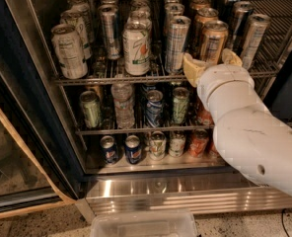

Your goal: Pick orange can from top shelf of fridge

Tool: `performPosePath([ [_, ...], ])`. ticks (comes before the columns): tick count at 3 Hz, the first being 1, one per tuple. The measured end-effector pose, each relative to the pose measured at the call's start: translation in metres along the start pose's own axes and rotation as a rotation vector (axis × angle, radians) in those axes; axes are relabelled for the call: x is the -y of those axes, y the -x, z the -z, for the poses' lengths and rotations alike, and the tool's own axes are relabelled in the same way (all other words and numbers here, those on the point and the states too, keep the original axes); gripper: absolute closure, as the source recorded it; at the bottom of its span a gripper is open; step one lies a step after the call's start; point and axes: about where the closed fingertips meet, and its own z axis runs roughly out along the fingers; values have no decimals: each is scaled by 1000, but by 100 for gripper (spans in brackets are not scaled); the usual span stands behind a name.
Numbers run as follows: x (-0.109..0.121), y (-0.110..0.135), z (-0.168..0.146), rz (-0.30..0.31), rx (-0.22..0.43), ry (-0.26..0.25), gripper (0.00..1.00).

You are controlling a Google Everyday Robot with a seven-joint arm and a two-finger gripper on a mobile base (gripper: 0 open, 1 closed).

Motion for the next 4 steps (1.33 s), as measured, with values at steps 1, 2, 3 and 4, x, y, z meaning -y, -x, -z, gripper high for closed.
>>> performPosePath([
  [1, 3, -1, -5, 9, -6, 2, 39],
  [2, 4, -1, -12, 22, -9, 11, 39],
  [3, 6, 2, -17, 37, -2, 10, 39],
  [4, 10, 2, -30, 66, 0, -7, 41],
])
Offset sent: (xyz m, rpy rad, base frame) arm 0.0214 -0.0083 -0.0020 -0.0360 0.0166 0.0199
